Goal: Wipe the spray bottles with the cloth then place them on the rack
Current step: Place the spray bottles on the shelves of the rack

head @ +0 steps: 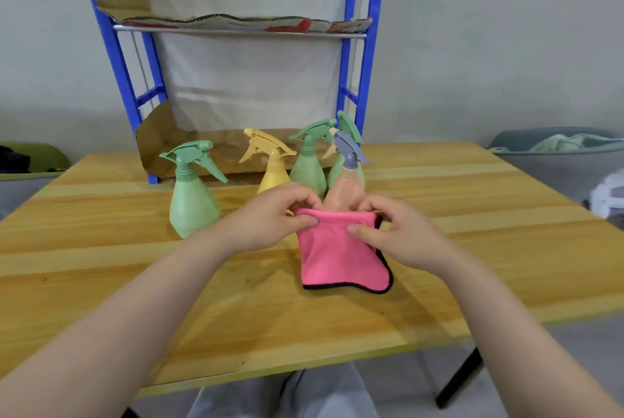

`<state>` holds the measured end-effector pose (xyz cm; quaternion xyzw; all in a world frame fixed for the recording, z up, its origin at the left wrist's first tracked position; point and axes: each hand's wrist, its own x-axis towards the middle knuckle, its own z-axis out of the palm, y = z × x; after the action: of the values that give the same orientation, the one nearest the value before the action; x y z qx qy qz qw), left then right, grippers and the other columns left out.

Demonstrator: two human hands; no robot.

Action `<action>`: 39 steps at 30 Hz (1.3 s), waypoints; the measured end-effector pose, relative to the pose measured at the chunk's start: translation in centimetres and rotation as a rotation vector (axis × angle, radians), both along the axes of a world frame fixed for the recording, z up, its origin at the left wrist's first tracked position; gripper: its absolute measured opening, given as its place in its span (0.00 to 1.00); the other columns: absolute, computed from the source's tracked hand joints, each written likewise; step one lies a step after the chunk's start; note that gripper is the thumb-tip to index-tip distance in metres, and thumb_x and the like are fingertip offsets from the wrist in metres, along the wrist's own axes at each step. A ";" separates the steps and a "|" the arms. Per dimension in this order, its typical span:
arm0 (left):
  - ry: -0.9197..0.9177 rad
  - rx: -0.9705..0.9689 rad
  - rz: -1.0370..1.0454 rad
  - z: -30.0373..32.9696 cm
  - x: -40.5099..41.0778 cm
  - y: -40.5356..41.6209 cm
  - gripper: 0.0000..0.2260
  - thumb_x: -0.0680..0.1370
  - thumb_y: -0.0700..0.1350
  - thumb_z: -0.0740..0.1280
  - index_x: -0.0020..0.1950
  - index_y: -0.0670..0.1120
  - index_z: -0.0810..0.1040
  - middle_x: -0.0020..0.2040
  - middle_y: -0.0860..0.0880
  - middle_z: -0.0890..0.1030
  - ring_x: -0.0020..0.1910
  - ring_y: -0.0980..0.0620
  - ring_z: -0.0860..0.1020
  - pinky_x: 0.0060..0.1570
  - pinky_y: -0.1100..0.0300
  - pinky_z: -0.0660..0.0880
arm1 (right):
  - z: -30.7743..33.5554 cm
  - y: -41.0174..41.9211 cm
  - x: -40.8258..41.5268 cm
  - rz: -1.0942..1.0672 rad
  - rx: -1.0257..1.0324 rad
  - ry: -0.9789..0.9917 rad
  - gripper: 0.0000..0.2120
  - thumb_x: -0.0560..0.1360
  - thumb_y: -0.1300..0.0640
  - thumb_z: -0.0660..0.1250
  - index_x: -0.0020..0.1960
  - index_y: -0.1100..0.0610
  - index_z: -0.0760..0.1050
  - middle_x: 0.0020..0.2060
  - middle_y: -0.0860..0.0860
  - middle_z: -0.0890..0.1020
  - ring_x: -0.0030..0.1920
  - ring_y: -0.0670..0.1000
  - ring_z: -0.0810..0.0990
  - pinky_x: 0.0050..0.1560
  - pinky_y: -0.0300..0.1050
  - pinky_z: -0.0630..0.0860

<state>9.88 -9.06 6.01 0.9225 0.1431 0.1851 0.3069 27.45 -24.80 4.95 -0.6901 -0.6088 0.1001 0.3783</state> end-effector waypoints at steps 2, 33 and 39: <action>0.083 -0.012 -0.022 0.7 0.7 -0.4 0.04 0.76 0.40 0.71 0.48 0.48 0.81 0.44 0.53 0.79 0.40 0.61 0.76 0.42 0.71 0.71 | -0.1 -0.8 1.0 0.012 -0.044 0.051 0.11 0.75 0.57 0.73 0.42 0.57 0.71 0.37 0.48 0.77 0.38 0.50 0.73 0.42 0.49 0.70; 0.376 0.356 -0.233 5.0 5.6 -2.5 0.01 0.78 0.48 0.70 0.48 0.52 0.80 0.43 0.62 0.79 0.43 0.68 0.75 0.41 0.70 0.70 | 3.4 -5.5 5.9 -0.086 -0.156 -0.018 0.06 0.75 0.55 0.73 0.43 0.45 0.84 0.38 0.44 0.85 0.40 0.42 0.79 0.41 0.39 0.75; 0.322 0.299 -0.209 5.1 5.4 -2.8 0.09 0.77 0.56 0.69 0.42 0.52 0.77 0.40 0.60 0.78 0.43 0.66 0.74 0.38 0.71 0.68 | 3.7 -6.5 6.9 -0.112 -0.084 0.014 0.06 0.72 0.55 0.76 0.39 0.53 0.81 0.36 0.54 0.83 0.34 0.46 0.74 0.36 0.44 0.72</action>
<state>15.32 -11.85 11.09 0.9852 0.0651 0.0219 0.1574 34.30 -31.25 8.65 -0.7375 -0.5620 0.1089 0.3584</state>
